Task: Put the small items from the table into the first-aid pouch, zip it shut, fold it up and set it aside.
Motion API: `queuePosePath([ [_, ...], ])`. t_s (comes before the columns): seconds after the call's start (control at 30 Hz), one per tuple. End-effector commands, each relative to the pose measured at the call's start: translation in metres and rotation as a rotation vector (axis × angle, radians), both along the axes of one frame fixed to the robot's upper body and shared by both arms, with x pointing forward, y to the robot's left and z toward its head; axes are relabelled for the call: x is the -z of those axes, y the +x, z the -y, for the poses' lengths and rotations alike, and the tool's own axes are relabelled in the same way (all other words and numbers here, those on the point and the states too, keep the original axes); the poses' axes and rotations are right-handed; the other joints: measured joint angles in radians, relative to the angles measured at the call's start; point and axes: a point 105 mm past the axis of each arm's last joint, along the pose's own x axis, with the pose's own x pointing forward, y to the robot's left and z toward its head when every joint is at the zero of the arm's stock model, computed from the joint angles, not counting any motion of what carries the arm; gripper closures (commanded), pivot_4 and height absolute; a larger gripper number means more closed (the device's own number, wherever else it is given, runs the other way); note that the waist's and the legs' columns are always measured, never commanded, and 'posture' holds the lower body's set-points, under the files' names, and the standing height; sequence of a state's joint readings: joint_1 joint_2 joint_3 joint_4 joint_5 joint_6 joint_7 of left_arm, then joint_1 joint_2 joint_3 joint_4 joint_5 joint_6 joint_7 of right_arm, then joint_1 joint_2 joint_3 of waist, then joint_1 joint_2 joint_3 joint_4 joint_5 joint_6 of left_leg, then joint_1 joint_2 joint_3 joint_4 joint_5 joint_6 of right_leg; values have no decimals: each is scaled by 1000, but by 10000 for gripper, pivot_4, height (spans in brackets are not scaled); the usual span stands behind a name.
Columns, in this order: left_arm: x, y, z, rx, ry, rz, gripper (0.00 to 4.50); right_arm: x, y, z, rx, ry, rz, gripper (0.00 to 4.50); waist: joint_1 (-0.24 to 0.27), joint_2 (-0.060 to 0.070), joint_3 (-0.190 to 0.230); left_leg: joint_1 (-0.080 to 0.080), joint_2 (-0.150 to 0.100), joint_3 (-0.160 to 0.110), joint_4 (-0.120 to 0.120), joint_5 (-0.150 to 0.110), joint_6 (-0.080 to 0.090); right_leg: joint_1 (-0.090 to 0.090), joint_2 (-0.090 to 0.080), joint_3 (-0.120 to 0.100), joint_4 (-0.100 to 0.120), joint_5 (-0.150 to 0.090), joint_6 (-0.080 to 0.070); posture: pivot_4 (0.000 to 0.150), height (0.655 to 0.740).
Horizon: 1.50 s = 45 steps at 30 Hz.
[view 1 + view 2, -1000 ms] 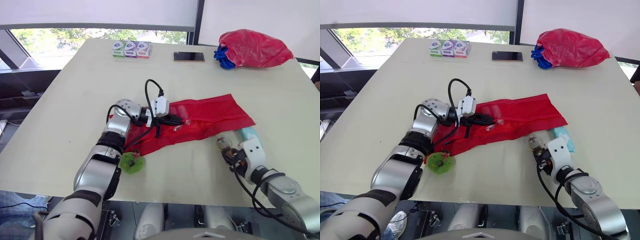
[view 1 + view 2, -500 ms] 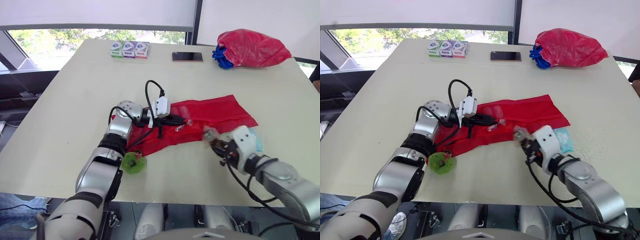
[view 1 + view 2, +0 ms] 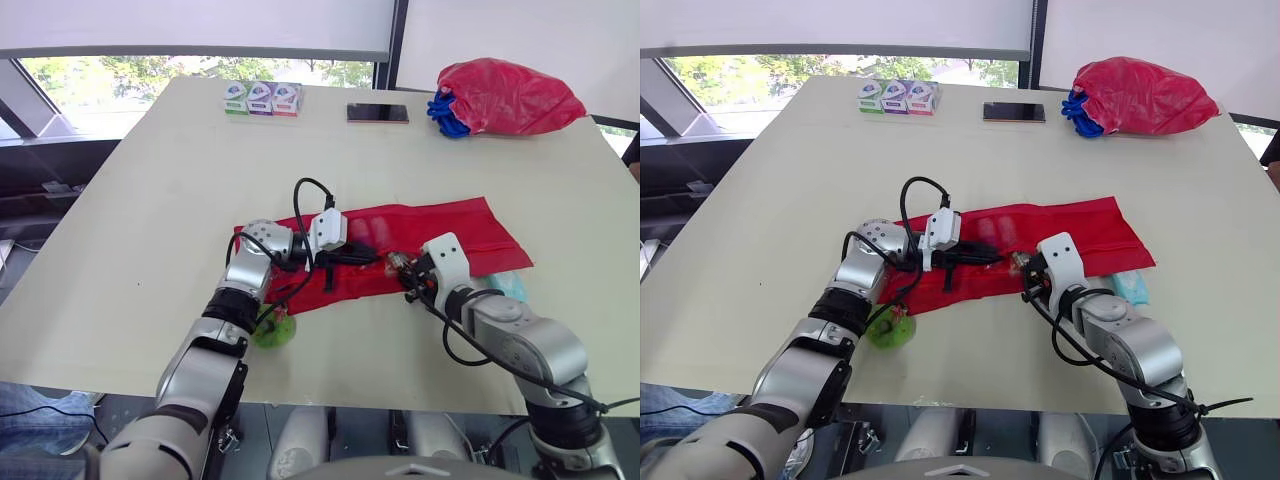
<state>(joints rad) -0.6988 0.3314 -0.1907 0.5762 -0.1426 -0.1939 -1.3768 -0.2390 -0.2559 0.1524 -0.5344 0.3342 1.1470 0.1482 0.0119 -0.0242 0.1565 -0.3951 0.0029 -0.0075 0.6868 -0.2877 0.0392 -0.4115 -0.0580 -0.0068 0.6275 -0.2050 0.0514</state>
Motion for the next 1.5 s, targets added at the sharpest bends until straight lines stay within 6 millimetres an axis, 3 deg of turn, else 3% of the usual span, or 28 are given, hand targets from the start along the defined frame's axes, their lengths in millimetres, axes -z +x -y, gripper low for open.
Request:
queuePosePath([
  [0.03, -6, -10, 11, 49, -20, 38, 45000, -13, 11, 1, 64, 17, 79, 40699, -1, 0, 0, 0, 0, 0, 0, 0, 0, 0, 0, 0, 0, 0, 0, 1500, 7400],
  [0.23, 1, -20, 19, 70, -23, 29, 45000, -23, 30, -5, 147, 62, 141, 40699, -1, 0, 0, 0, 0, 0, 0, 0, 0, 0, 1, 1, 0, 0, 0, 1500, 7400],
  [0.47, 5, -26, 24, 91, -22, 24, 45000, -29, 43, -24, 112, 92, 175, 40699, -5, 1, 0, 1, 1, 0, -1, 0, 0, 0, 2, 2, 0, 0, 0, 1500, 7400],
  [0.7, 4, -25, 24, 90, -16, 25, 45000, -32, 30, -40, -87, 67, 214, 40699, -6, 1, 0, 1, 0, 0, 0, 0, 0, 0, 2, 3, 0, 0, 0, 1500, 7400],
  [0.8, 4, -24, 24, 92, -12, 23, 45000, -30, 29, -38, -99, 57, 214, 40699, -12, 1, 0, 1, 0, 0, -1, 0, 0, 0, 3, 3, 0, 0, 0, 1500, 7400],
  [0.93, 4, -23, 24, 95, -10, 22, 45000, -30, 39, -24, 8, 67, 204, 40699, -21, 1, 0, 1, 1, 0, -1, 0, 0, 0, 3, 3, 0, 0, 0, 1500, 7400],
  [1.07, 2, -20, 22, 88, -6, 25, 45000, -28, 41, -16, 35, 53, 201, 20949, -22, 1, 0, 1, 1, 0, -1, 0, 0, 0, 3, 3, 0, 0, 0, 1500, 7400],
  [1.17, 0, -15, 19, 73, -6, 27, 45000, -28, 35, -14, 0, 56, 192, 8788, -21, 1, 0, 0, 0, 0, -1, 0, 0, 0, 3, 4, 0, 0, 0, 1500, 7400],
  [1.5, -8, 2, 5, 17, -10, 33, 45000, -24, -1, 11, -183, -6, 121, 8788, -24, 1, 0, 0, 1, 0, -1, 0, 0, 0, 4, 4, -1, 0, 0, 1500, 7400],
])
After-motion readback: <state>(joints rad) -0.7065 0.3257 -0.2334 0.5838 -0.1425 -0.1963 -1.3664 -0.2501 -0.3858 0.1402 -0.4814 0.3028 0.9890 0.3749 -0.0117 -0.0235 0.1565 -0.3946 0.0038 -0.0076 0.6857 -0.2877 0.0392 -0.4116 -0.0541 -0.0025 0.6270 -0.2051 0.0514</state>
